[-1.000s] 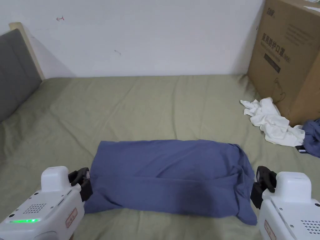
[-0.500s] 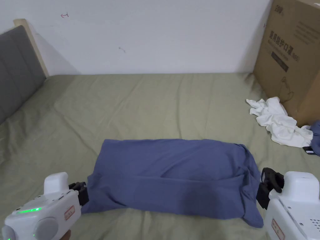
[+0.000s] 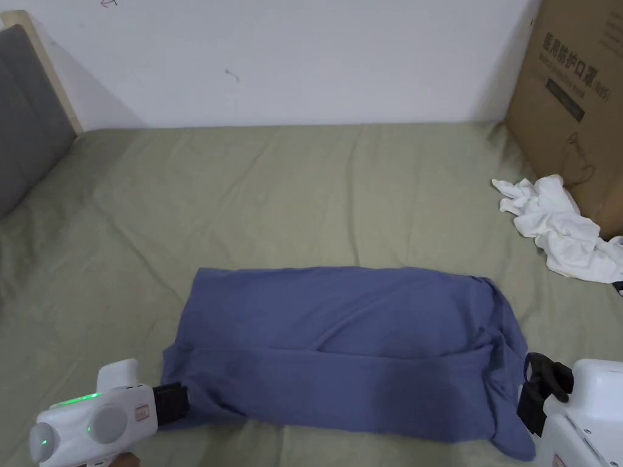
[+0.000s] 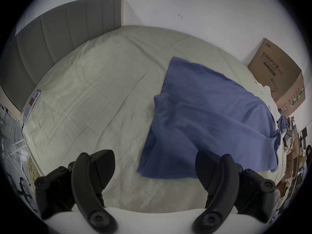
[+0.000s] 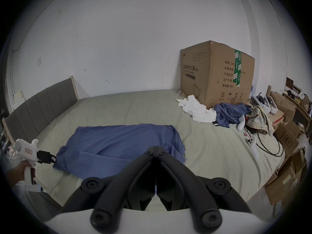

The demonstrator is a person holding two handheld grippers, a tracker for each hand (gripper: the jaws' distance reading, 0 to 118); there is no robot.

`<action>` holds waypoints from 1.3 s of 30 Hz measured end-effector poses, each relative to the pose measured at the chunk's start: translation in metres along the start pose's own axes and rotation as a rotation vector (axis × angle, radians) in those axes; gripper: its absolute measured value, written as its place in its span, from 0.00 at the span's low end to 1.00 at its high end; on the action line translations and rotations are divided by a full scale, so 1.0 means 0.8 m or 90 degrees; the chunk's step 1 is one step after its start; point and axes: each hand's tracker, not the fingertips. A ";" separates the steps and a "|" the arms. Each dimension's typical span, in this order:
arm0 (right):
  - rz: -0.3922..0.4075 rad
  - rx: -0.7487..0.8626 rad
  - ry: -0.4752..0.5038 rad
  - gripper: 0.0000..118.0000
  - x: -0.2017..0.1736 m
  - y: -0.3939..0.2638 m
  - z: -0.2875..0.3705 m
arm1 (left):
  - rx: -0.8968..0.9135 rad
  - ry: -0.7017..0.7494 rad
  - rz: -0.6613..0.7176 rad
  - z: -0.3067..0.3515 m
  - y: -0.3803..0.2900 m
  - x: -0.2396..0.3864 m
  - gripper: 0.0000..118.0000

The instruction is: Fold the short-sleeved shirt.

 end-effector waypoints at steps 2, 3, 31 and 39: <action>-0.001 -0.011 -0.001 0.02 0.001 -0.002 -0.007 | -0.015 0.006 -0.001 -0.009 -0.001 0.004 0.89; -0.001 -0.015 -0.001 0.02 0.002 -0.002 -0.010 | -0.025 0.015 -0.005 -0.014 -0.001 0.007 0.89; -0.069 -0.353 -0.019 0.37 0.042 -0.120 -0.169 | 0.017 -0.096 -0.008 0.038 0.012 0.018 0.12; -0.091 -0.298 0.033 0.13 0.044 -0.093 -0.126 | 0.016 -0.080 -0.007 0.036 -0.002 0.010 0.12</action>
